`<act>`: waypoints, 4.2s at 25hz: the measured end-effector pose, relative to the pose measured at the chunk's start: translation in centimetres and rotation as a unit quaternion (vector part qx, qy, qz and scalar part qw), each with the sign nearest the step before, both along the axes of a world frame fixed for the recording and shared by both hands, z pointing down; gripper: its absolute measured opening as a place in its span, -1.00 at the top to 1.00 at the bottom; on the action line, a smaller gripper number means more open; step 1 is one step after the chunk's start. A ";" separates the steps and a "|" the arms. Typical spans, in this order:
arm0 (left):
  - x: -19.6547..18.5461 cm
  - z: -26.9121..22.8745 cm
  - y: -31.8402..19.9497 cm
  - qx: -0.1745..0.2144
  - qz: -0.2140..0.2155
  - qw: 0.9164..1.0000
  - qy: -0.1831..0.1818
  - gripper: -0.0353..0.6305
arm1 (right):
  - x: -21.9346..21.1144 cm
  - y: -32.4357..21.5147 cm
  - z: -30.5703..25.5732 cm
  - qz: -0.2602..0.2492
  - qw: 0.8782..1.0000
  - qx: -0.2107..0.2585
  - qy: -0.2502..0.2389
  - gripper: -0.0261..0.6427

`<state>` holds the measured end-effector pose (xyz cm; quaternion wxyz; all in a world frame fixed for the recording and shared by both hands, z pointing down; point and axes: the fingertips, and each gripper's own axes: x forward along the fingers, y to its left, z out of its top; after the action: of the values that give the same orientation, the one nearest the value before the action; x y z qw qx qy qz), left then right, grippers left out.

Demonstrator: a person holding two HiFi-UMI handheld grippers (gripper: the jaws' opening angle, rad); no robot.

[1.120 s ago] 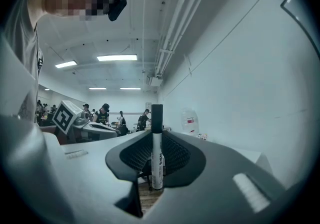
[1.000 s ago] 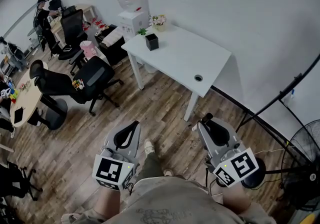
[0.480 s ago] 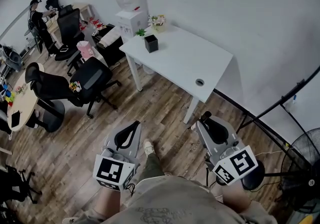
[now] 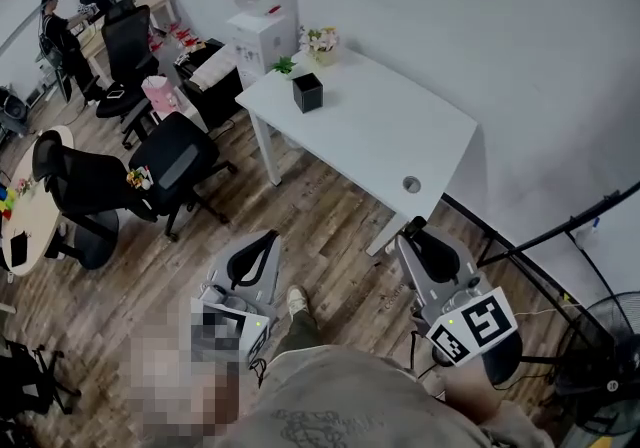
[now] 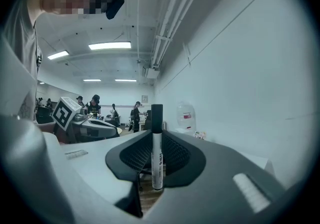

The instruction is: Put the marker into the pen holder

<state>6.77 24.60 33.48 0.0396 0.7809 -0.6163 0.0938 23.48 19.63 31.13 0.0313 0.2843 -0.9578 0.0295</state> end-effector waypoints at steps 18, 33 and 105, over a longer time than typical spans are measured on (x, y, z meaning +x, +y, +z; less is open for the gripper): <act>-16.1 0.0 -14.2 -0.012 0.024 1.000 -0.011 0.89 | -16.6 -14.2 -1.8 0.007 1.000 0.010 -0.001 0.66; -20.3 2.2 -23.5 -0.031 0.022 0.999 -0.008 0.89 | -19.7 -24.4 0.5 0.023 1.000 -0.007 0.003 0.66; -27.6 3.3 -59.2 -0.050 0.277 0.959 -0.038 0.89 | -28.9 -52.5 3.2 0.273 0.961 -0.047 -0.021 0.66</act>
<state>-20.83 -34.65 36.83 0.0276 0.9138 -0.3719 0.1610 -5.44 -32.84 34.28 0.0156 0.5325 -0.8417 0.0883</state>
